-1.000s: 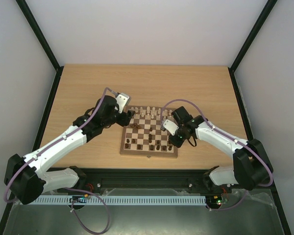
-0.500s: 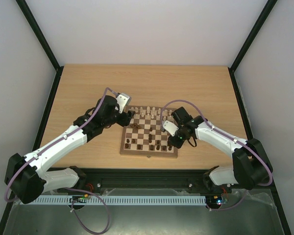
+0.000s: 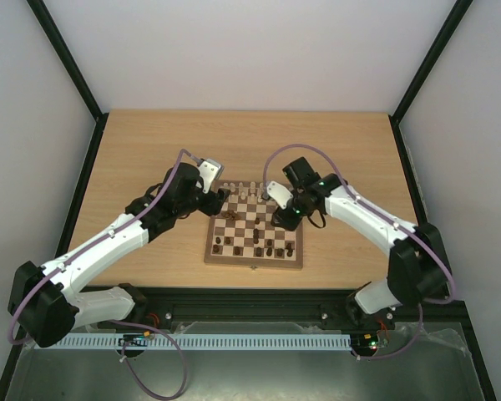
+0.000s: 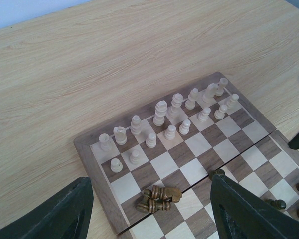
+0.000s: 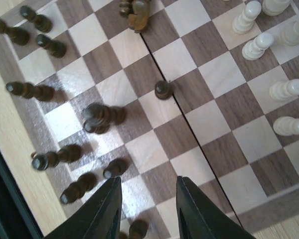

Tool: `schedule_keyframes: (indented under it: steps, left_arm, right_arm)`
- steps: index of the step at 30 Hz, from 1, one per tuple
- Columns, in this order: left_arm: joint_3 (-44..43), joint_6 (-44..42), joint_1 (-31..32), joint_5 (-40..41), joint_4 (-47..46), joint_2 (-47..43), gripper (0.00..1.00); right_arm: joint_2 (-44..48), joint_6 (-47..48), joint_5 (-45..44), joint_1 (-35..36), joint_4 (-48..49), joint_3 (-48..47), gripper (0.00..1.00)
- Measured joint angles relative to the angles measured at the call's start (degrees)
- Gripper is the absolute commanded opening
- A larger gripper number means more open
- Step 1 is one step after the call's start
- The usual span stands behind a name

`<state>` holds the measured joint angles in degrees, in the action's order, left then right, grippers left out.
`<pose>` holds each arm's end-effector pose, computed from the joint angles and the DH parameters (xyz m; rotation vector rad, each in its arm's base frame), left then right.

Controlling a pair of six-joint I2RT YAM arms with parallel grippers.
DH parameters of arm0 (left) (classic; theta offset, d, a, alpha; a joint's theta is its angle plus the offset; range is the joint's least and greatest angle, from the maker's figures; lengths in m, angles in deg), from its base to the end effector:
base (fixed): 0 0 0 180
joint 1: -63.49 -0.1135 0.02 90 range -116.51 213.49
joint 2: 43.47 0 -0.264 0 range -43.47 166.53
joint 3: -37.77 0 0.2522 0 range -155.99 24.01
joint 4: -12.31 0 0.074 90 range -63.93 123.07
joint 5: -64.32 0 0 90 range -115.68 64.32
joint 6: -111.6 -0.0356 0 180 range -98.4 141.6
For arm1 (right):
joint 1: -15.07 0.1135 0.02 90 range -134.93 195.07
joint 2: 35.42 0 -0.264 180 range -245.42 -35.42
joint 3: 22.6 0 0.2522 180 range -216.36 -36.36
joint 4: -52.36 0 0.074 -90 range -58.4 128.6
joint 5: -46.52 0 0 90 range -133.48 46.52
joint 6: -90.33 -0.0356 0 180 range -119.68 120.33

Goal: Set up the chess pieces on the board

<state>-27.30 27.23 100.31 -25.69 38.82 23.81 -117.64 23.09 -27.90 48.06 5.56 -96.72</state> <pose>0.2131 -0.1595 0.2946 0.5657 2.0262 -0.4513 0.2432 0.1693 0.2509 -1.2772 2.1811 0.4153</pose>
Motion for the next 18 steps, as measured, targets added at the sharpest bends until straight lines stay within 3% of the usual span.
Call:
schedule_keyframes:
  steps: [8,18]
  left_arm:
    - [0.00,0.00,0.00,0.02,0.00,0.00,0.68]
    - [0.00,0.00,-0.26,-0.13,0.00,0.09,0.68]
  right_arm:
    - [-12.79,-2.67,0.02,0.04,2.32,-5.35,0.38]
    - [-18.99,-2.67,0.17,2.69,3.80,-9.68,0.42]
